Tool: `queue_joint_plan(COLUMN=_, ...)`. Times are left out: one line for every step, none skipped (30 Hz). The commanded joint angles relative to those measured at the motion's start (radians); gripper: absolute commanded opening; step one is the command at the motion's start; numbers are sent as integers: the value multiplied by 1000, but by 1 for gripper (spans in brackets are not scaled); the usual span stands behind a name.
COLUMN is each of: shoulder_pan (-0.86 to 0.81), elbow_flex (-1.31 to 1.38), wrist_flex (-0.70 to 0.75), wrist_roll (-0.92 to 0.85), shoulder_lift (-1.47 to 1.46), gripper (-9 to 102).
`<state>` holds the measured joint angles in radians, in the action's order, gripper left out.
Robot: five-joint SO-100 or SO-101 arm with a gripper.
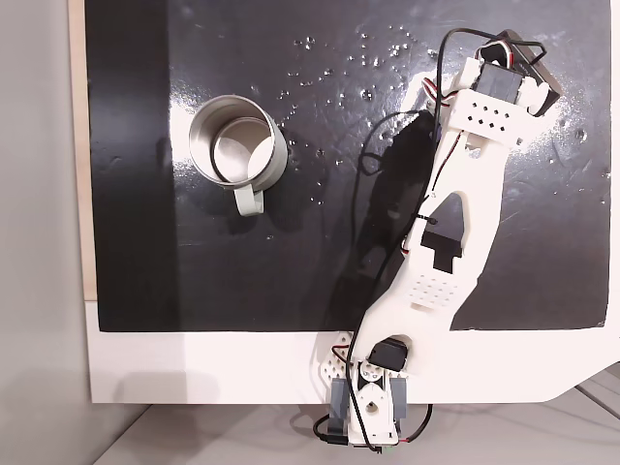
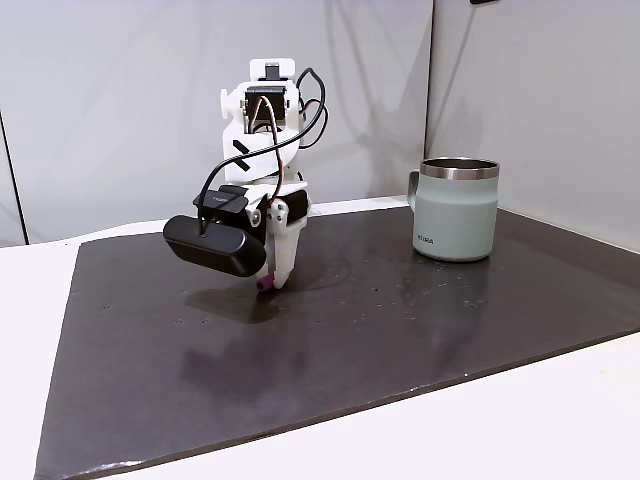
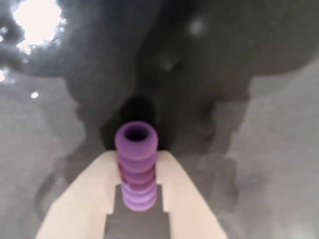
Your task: Grasp a pengrip and put it in the cup.
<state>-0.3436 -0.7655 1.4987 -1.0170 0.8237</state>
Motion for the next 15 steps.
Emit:
queue_joint_plan(shoulder_pan=-20, elbow_flex=84, wrist_flex=38, wrist_roll=-17, shoulder_lift=8, gripper=0)
queue_joint_plan(shoulder_pan=-21, elbow_flex=110, wrist_flex=86, wrist_roll=-17, shoulder_lift=8, gripper=0)
queue_joint_plan(shoulder_pan=-21, elbow_flex=137, wrist_flex=143, wrist_roll=-17, shoulder_lift=8, gripper=0)
queue_joint_plan(shoulder_pan=-23, elbow_flex=167, wrist_flex=199, wrist_roll=-17, shoulder_lift=6, gripper=0)
queue_joint_plan(shoulder_pan=-23, elbow_flex=196, wrist_flex=255, wrist_roll=-17, shoulder_lift=6, gripper=0)
queue_joint_plan(shoulder_pan=-21, elbow_flex=215, wrist_flex=293, wrist_roll=-14, shoulder_lift=12, gripper=0)
queue_joint_plan(shoulder_pan=-20, elbow_flex=193, wrist_flex=295, wrist_roll=-12, shoulder_lift=44, gripper=0)
queue_joint_plan(shoulder_pan=-15, elbow_flex=173, wrist_flex=295, wrist_roll=-12, shoulder_lift=77, gripper=0)
queue_joint_plan(shoulder_pan=-9, elbow_flex=155, wrist_flex=295, wrist_roll=-12, shoulder_lift=110, gripper=0)
queue_joint_plan(shoulder_pan=0, elbow_flex=140, wrist_flex=295, wrist_roll=-11, shoulder_lift=143, gripper=0)
queue_joint_plan(shoulder_pan=14, elbow_flex=121, wrist_flex=295, wrist_roll=-9, shoulder_lift=178, gripper=0)
queue_joint_plan(shoulder_pan=29, elbow_flex=97, wrist_flex=295, wrist_roll=-8, shoulder_lift=215, gripper=0)
queue_joint_plan(shoulder_pan=48, elbow_flex=64, wrist_flex=295, wrist_roll=-5, shoulder_lift=258, gripper=0)
queue_joint_plan(shoulder_pan=71, elbow_flex=25, wrist_flex=295, wrist_roll=-2, shoulder_lift=301, gripper=0)
queue_joint_plan(shoulder_pan=95, elbow_flex=-25, wrist_flex=295, wrist_roll=0, shoulder_lift=350, gripper=0)
